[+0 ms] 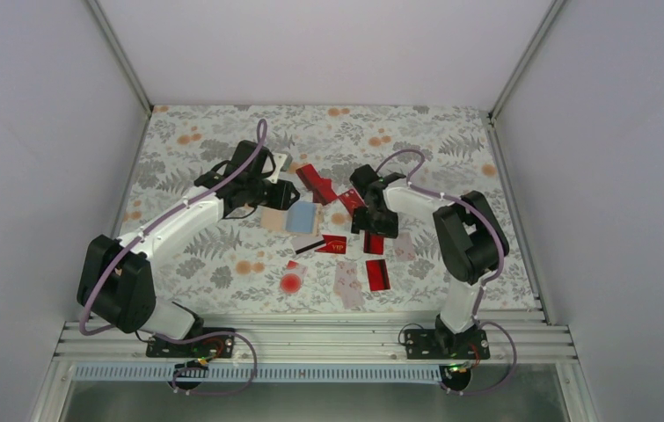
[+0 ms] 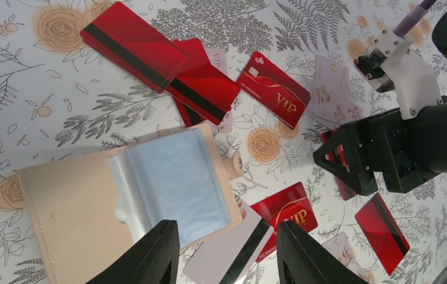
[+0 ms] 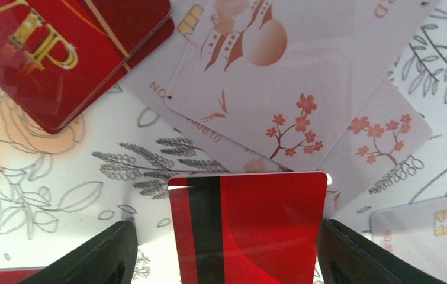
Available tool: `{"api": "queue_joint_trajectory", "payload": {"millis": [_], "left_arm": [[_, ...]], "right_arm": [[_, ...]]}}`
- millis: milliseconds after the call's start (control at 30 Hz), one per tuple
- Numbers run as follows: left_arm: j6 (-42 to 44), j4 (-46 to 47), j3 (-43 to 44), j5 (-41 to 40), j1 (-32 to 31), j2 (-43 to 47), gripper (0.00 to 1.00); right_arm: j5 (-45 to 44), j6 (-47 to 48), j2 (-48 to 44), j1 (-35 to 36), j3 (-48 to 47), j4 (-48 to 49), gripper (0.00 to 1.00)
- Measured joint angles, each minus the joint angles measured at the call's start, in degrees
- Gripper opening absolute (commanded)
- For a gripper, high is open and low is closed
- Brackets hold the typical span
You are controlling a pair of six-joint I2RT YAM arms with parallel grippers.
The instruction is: Put the credit cards into the card holder
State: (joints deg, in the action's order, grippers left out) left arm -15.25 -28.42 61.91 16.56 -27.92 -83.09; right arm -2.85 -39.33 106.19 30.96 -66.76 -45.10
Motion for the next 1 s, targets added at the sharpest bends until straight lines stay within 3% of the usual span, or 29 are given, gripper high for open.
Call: {"api": "queue_joint_trajectory", "payload": {"millis": [467, 800, 1000], "left_arm": [[-0.4, 0.0, 0.0, 0.0, 0.0, 0.0, 0.43], [-0.4, 0.0, 0.0, 0.0, 0.0, -0.1, 0.43], [-0.4, 0.0, 0.0, 0.0, 0.0, -0.1, 0.43]], "right_arm": [[-0.1, 2.4, -0.3, -1.1, -0.9, -4.2, 0.78], [1.3, 2.2, -1.4, -1.3, 2.3, -0.7, 0.64], [0.6, 2.3, -2.4, -1.3, 3.8, 0.6, 0.61]]}}
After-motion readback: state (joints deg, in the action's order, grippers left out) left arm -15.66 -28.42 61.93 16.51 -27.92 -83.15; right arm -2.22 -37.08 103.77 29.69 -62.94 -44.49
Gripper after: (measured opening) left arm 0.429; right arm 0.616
